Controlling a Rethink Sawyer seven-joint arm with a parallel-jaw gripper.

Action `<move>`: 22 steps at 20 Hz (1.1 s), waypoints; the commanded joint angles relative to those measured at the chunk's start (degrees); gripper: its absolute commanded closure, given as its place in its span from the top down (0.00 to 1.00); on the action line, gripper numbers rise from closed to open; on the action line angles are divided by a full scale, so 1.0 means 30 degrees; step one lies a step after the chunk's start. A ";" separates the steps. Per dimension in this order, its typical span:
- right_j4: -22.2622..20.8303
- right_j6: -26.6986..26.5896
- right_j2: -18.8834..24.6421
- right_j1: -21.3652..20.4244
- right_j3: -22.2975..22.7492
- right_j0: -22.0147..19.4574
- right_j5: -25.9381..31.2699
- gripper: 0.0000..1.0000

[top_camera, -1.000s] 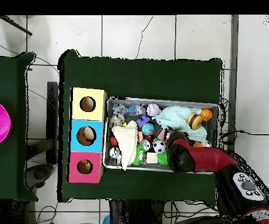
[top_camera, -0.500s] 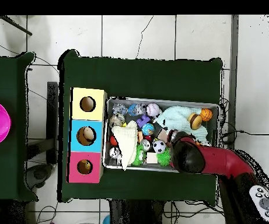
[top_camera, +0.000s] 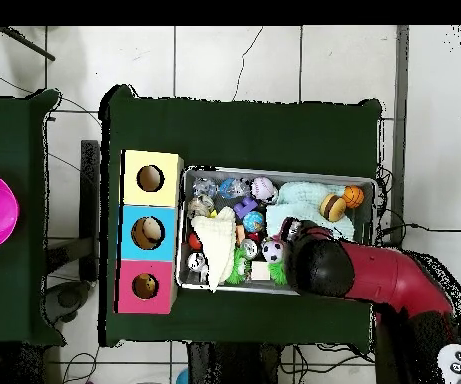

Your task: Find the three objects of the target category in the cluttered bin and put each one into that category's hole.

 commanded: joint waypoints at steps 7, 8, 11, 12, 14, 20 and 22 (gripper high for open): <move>0.1999 0.1716 0.0304 -0.2016 0.0966 0.2448 0.2298 0.00; 0.2082 0.1781 0.0208 -0.2054 0.0994 0.2612 0.2328 0.00; 0.1966 0.1544 -0.0004 -0.1864 0.0758 0.2795 0.2099 0.00; 0.2108 0.1760 -0.0149 -0.1801 0.0829 0.2781 0.1273 1.00; 0.1855 0.1128 0.0111 -0.1648 0.0557 0.2448 0.1062 1.00; 0.1426 -0.1392 0.1110 -0.0383 -0.1217 0.0793 0.1804 1.00; 0.1282 -0.1939 0.1442 0.0022 -0.1605 0.0330 0.1918 1.00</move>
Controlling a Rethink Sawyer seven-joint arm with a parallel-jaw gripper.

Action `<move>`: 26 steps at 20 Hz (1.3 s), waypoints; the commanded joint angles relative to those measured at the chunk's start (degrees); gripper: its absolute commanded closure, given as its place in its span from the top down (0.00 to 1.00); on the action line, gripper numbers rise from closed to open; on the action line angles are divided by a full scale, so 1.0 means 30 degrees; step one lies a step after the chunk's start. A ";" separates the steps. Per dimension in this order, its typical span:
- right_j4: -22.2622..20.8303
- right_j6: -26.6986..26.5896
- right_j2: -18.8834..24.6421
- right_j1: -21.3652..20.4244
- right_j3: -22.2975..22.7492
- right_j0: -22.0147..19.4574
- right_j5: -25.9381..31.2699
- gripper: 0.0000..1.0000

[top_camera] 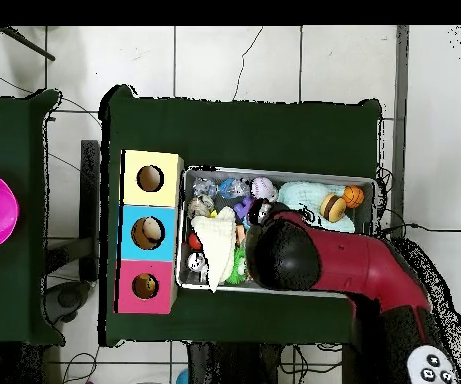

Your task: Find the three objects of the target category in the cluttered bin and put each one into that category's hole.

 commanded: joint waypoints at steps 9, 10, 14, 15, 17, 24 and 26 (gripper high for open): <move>-0.1083 -0.1829 0.1795 0.2893 -0.1813 -0.2034 0.0693 1.00; -0.1155 -0.1666 0.1784 0.3028 -0.1739 -0.1981 0.0440 1.00; -0.1325 -0.0761 0.1824 0.4149 -0.1371 -0.1652 -0.1090 1.00; -0.1298 -0.0537 0.1832 0.4372 -0.1293 -0.1542 -0.1394 1.00; -0.1181 -0.0163 0.1798 0.4674 -0.1288 -0.1272 -0.1736 1.00; -0.1002 -0.0499 0.2094 0.5482 -0.1833 -0.1218 -0.1924 1.00; -0.1096 -0.0899 0.2268 0.5777 -0.2195 -0.1396 -0.1848 1.00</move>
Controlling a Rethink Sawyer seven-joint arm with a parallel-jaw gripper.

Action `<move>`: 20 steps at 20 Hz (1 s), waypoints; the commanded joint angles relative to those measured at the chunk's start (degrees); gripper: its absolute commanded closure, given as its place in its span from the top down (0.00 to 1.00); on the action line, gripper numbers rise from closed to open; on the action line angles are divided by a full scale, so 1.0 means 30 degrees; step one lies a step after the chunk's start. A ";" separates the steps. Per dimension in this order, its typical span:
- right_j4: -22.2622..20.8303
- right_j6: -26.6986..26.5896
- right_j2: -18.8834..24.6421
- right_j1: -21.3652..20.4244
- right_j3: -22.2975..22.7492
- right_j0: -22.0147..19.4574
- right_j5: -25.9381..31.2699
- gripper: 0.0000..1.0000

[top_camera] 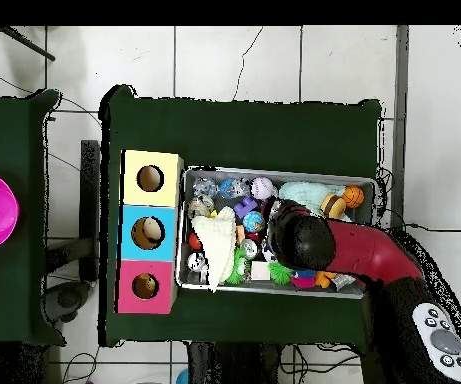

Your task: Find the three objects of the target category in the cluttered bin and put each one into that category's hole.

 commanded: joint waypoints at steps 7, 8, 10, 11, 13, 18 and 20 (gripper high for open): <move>-0.1122 -0.1321 0.2284 0.2150 -0.1753 -0.0281 -0.0278 1.00; -0.1080 -0.1371 0.2290 0.2215 -0.2026 -0.0215 -0.0056 1.00; -0.1167 -0.1491 0.2297 0.2400 -0.2321 -0.0209 0.0033 1.00; -0.1237 -0.1554 0.2283 0.2549 -0.2531 -0.0194 0.0048 1.00; -0.1446 -0.1574 0.2163 0.2819 -0.2751 -0.0131 -0.0068 1.00; -0.1993 -0.1362 0.1797 0.3768 -0.3446 0.0198 -0.0693 1.00; -0.2325 -0.1285 0.1687 0.3904 -0.3430 0.0139 -0.0930 1.00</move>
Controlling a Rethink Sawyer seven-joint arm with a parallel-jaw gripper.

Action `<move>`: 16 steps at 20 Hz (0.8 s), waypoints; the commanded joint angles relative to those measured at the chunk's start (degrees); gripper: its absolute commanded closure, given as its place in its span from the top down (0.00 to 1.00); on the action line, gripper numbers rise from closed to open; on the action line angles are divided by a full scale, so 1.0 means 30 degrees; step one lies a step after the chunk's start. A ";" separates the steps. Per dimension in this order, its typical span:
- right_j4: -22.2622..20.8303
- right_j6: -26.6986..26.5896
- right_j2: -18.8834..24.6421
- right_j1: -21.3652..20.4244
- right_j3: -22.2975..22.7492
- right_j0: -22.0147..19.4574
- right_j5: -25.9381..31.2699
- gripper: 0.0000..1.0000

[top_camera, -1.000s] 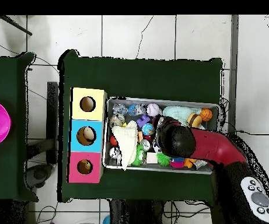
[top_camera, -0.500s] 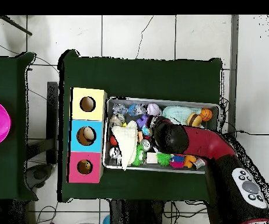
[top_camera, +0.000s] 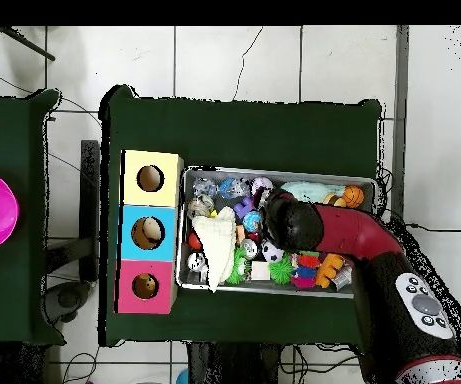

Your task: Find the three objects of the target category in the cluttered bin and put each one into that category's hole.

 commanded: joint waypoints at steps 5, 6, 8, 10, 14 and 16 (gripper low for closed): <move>-0.2463 -0.1276 0.0904 0.1413 -0.1168 -0.0369 -0.1137 1.00; -0.2643 -0.1216 0.0858 0.1446 -0.1073 -0.0419 -0.1283 1.00; -0.2730 -0.1145 0.0869 0.1384 -0.1217 -0.0384 -0.1122 1.00; -0.3080 -0.0843 0.0616 0.1319 -0.1182 -0.0186 -0.1518 1.00; -0.3726 -0.0002 0.0011 0.1461 -0.0663 0.0102 -0.2353 1.00; -0.3948 -0.0172 0.0059 0.1403 -0.0340 -0.0055 -0.2208 1.00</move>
